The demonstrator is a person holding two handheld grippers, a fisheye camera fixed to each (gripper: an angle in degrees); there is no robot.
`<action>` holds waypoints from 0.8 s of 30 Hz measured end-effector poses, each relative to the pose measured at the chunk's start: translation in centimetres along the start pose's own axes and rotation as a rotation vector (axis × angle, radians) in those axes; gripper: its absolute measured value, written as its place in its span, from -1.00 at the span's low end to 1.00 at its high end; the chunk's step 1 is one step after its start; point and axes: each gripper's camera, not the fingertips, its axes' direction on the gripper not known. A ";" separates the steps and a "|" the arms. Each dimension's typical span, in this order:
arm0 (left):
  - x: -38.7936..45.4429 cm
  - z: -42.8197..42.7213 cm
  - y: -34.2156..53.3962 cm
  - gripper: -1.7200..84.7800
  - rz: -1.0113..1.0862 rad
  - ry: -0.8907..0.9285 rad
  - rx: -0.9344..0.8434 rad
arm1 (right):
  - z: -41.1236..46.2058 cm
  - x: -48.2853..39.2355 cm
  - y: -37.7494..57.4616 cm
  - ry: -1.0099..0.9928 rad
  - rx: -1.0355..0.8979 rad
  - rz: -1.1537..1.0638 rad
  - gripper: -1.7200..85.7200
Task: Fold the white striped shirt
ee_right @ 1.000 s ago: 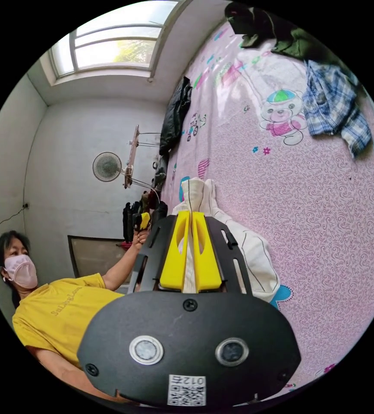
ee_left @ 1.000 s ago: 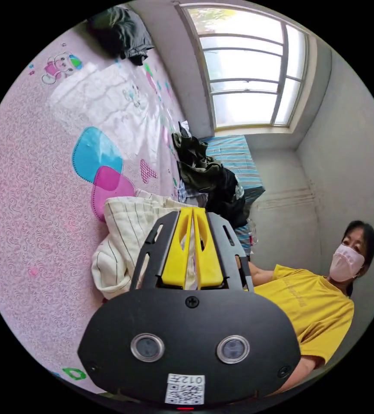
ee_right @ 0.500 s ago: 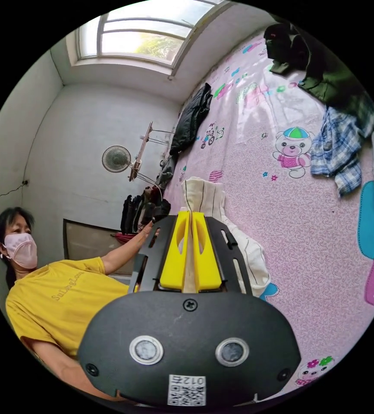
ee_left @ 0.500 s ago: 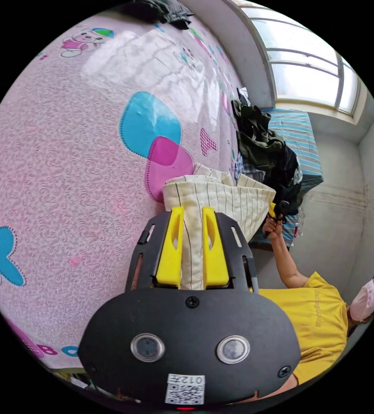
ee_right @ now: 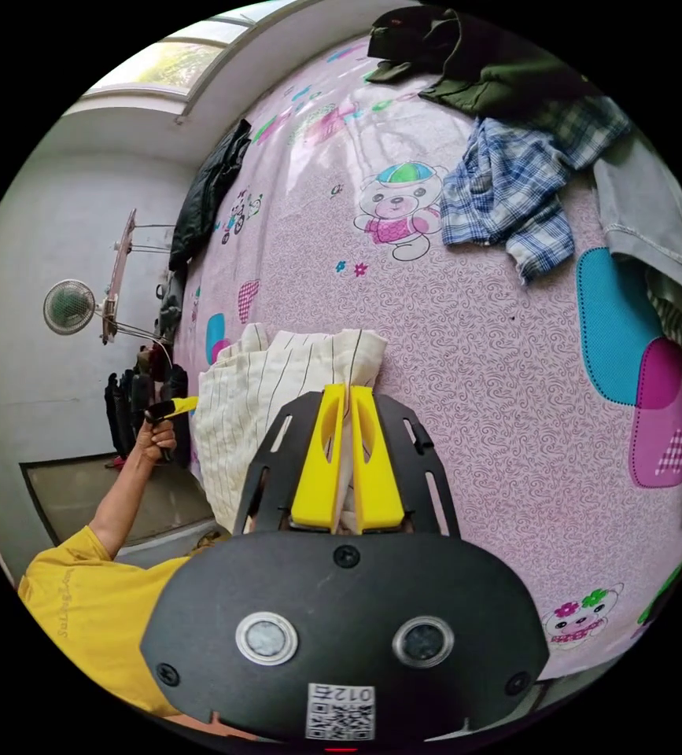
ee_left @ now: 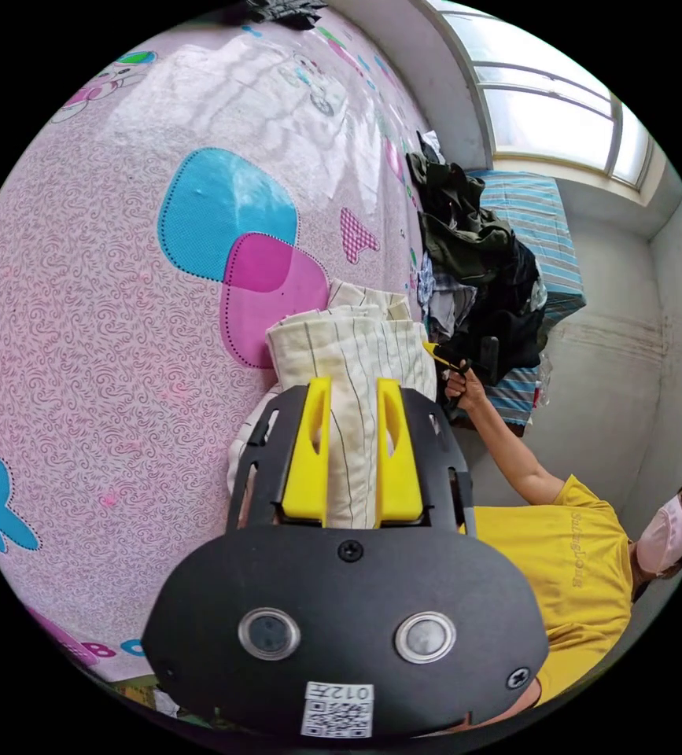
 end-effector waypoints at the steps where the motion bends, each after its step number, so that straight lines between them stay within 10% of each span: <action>1: 0.2 0.1 0.0 -0.84 0.000 -0.005 0.000 | 0.1 -0.3 0.2 -0.018 0.011 0.013 -0.93; 24: 5.0 4.8 4.0 -0.89 -0.007 -0.002 0.118 | 1.9 -15.2 5.5 0.071 0.201 -0.235 -0.89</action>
